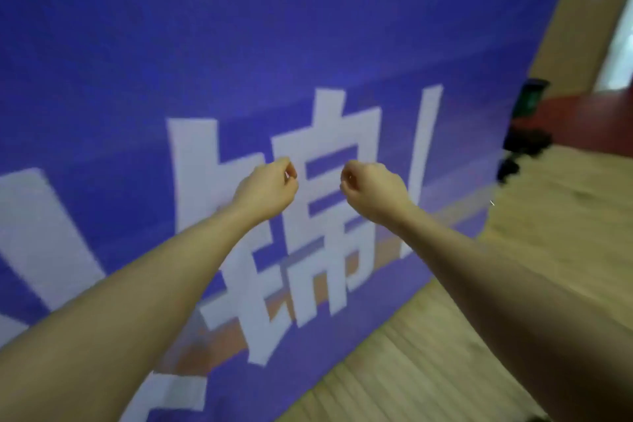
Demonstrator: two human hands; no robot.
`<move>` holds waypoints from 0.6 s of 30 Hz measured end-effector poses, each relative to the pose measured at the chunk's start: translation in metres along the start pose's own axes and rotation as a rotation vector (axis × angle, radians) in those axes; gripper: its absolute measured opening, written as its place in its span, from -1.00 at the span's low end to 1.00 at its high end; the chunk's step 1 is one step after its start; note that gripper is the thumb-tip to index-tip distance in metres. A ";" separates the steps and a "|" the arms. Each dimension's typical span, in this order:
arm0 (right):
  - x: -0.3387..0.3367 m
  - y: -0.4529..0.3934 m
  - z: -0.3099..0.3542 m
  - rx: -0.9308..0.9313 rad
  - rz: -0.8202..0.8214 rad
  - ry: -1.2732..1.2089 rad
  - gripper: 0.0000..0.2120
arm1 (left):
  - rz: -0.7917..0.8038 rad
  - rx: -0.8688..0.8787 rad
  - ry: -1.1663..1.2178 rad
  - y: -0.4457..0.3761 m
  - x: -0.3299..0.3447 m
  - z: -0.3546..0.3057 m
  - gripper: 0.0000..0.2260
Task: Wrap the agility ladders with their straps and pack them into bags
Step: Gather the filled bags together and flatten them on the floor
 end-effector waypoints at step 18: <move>0.136 0.332 -0.365 0.975 0.300 0.273 -0.81 | 1.075 0.465 0.228 0.199 0.505 -0.106 -0.87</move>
Point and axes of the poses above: each hand's wrist, its own y-axis away from the middle knuckle, its own x-axis out of the palm, z = x × y, the point moved 2 cm from there along -y, towards the middle knuckle, and after that the axes turned 11 degrees about -z, right-handed, at the moved point
